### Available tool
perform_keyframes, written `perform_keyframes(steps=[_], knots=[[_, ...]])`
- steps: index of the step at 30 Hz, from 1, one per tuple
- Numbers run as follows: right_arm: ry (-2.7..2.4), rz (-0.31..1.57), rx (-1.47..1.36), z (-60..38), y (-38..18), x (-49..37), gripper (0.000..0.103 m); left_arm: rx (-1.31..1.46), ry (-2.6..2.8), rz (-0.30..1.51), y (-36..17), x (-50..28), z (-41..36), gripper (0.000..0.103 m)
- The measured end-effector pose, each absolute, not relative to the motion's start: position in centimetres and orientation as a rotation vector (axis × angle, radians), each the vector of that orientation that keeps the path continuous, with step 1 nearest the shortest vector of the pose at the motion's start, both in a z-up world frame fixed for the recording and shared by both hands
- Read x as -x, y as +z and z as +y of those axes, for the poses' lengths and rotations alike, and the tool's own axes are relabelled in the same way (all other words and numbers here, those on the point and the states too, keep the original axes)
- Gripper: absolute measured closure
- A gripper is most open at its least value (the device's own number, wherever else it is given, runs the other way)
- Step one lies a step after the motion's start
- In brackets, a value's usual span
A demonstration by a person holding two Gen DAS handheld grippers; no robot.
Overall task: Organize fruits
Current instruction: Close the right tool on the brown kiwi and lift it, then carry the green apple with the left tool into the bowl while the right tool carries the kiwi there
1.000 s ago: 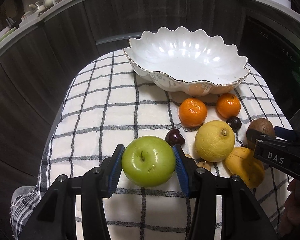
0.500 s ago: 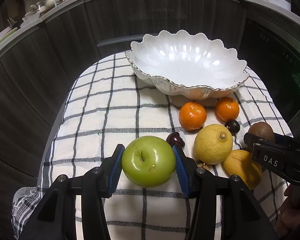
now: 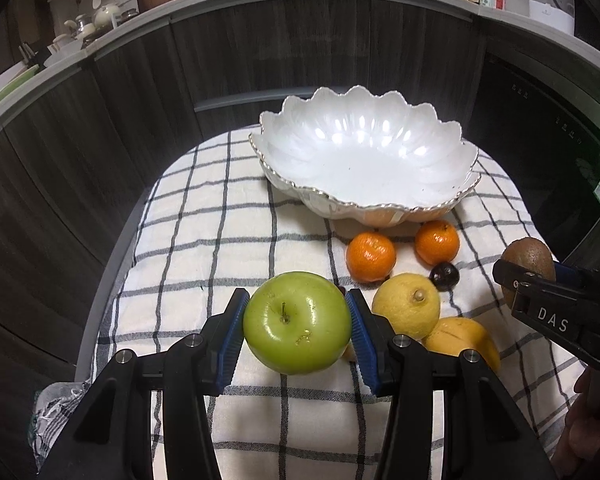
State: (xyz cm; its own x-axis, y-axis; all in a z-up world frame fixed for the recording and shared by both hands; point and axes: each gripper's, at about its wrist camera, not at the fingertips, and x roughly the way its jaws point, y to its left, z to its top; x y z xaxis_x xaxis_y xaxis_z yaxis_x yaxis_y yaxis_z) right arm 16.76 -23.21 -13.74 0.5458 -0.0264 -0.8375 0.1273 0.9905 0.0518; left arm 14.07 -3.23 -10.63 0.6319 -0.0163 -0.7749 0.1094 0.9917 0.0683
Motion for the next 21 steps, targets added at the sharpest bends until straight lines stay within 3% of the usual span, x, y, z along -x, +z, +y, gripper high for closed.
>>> perform_keyframes(steps=[21], knots=[[-0.065, 0.877, -0.08, -22.7, -8.6, -17.8, 0.046, -0.1, -0.093, 0.799, -6.3, -15.8, -3.4, 0.055]])
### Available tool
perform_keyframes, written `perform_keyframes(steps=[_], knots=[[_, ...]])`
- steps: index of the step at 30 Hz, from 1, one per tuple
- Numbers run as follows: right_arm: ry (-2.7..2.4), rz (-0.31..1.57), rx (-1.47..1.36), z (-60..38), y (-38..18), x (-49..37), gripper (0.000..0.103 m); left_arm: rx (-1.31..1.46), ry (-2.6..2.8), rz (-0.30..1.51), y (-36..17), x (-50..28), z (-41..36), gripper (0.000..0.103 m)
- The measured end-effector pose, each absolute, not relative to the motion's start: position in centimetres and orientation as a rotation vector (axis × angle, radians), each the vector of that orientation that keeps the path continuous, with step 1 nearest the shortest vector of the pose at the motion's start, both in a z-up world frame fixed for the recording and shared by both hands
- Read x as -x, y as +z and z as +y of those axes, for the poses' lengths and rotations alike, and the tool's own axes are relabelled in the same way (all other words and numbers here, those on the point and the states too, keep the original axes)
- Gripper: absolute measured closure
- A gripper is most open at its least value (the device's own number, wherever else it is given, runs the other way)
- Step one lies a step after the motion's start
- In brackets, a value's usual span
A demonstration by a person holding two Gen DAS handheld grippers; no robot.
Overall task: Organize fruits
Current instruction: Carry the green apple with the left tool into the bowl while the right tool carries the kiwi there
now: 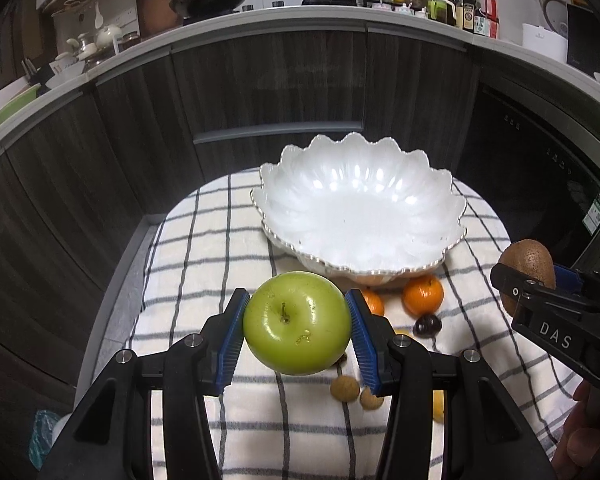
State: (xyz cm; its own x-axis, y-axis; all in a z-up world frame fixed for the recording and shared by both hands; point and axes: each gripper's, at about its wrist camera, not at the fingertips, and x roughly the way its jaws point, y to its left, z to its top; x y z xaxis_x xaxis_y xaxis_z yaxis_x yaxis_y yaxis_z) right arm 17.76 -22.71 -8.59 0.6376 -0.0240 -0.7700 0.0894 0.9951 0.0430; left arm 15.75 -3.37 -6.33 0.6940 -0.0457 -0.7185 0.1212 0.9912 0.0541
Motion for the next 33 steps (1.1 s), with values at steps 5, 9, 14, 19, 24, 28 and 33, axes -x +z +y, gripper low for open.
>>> perform_keyframes(steps=[5, 9, 14, 19, 24, 28, 33], knots=[[-0.056, 0.848, -0.063, -22.5, -7.7, -19.1, 0.046, -0.11, -0.112, 0.78, -5.5, -17.3, -3.6, 0.055], [-0.051, 0.823, -0.054, -22.3, -6.9, -20.4, 0.046, -0.113, -0.116, 0.763, -4.8, -18.8, -3.6, 0.055], [-0.033, 0.807, -0.044, -21.8, -6.3, -22.3, 0.046, -0.103, -0.143, 0.759, -4.3, -21.3, -3.6, 0.055], [-0.009, 0.804, -0.028, -21.2, -6.3, -24.4, 0.046, -0.113, -0.158, 0.754, -4.4, -23.8, -3.8, 0.055], [0.012, 0.817, -0.019, -20.8, -6.8, -26.6, 0.046, -0.111, -0.199, 0.774, -5.4, -26.3, -4.3, 0.055], [0.018, 0.841, -0.014, -20.7, -7.7, -28.2, 0.046, -0.112, -0.215, 0.785, -6.3, -27.8, -4.6, 0.055], [0.024, 0.886, -0.016, -20.7, -9.6, -30.1, 0.046, -0.112, -0.235, 0.818, -8.0, -29.8, -5.0, 0.055]])
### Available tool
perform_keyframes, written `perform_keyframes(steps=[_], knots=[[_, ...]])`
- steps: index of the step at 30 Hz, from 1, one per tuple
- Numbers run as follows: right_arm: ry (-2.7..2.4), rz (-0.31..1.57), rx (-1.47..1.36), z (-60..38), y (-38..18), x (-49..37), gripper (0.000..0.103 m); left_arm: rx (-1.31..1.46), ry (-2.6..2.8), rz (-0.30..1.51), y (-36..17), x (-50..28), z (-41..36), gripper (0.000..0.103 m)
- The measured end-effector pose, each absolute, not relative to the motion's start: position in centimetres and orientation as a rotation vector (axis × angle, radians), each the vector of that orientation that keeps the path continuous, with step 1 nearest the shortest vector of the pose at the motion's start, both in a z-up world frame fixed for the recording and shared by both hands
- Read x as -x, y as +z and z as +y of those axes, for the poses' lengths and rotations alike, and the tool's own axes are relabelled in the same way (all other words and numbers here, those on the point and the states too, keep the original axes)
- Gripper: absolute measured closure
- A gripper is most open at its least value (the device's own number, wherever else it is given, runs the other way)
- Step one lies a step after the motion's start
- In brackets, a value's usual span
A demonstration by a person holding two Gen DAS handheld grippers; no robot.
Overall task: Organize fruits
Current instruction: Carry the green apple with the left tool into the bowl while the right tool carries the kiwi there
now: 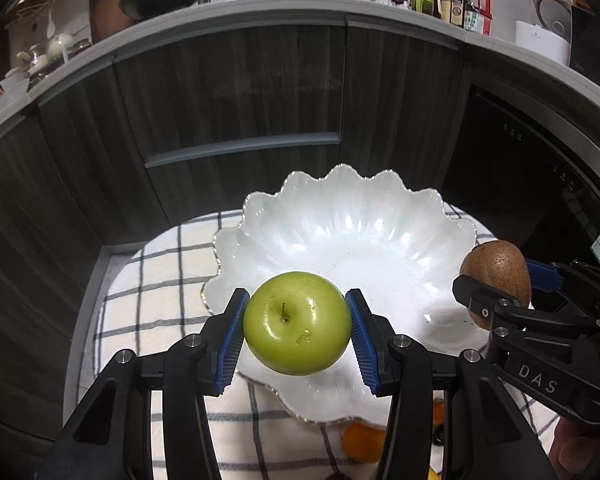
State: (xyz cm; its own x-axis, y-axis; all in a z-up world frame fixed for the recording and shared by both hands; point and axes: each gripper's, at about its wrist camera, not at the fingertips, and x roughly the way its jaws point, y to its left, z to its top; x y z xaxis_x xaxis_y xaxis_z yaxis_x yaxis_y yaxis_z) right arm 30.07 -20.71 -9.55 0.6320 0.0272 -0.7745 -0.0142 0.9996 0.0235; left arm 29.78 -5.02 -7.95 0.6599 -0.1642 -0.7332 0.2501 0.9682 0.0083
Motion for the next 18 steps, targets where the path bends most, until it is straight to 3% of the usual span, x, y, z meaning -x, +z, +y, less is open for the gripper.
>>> perform_keyframes(steps=[18], knots=[[0.039, 0.954, -0.019, -20.6, -12.5, -31.6, 0.046, -0.132, -0.228, 0.906, -11.3, -31.2, -5.7, 0.054]])
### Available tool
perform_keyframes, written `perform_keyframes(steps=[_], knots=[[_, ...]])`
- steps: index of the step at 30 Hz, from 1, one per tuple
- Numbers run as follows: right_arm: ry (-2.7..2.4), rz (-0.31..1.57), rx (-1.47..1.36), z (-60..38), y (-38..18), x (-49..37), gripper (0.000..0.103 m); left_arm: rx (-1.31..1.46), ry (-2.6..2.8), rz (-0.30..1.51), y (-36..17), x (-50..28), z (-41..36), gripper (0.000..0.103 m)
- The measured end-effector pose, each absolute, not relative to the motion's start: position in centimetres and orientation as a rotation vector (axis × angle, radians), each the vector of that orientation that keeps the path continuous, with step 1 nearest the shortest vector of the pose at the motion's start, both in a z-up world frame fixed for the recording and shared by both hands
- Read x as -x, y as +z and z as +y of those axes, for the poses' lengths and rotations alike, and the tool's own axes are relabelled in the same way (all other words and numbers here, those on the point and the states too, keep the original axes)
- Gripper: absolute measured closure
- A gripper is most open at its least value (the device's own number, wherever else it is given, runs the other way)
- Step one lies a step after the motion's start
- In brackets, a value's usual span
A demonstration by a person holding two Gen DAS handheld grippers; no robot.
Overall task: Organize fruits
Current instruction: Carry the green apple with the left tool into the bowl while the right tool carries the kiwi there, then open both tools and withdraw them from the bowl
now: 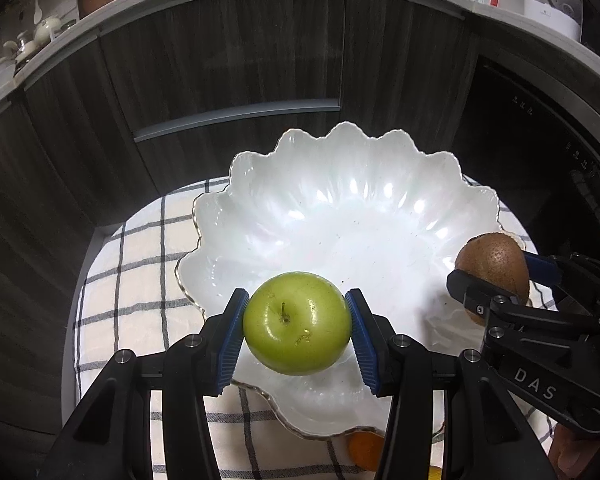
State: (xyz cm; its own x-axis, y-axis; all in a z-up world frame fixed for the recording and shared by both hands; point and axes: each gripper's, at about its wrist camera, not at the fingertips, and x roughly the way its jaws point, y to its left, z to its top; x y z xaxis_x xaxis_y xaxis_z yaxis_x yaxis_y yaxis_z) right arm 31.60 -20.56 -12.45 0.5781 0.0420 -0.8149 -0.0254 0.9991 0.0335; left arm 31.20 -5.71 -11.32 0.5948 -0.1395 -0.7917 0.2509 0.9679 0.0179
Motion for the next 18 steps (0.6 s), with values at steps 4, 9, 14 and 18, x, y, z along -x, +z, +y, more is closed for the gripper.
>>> perform_keyframes(steps=[4, 9, 14, 18], knots=[[0.023, 0.925, 0.004, -20.5, -12.0, -31.4, 0.039, -0.148, -0.198, 0.888, -11.1, -30.9, -5.5, 0.032], [-0.007, 0.895, 0.013, -20.7, -10.9, -31.2, 0.027, -0.153, -0.18, 0.872, -10.1, -30.8, -5.3, 0.028], [-0.036, 0.873, 0.023, -20.9, -10.2, -30.6, 0.021, -0.156, -0.143, 0.85, -9.4, -30.5, -5.0, 0.017], [-0.041, 0.853, 0.028, -20.9, -9.4, -30.0, 0.021, -0.154, -0.122, 0.838, -8.9, -30.1, -4.9, 0.014]])
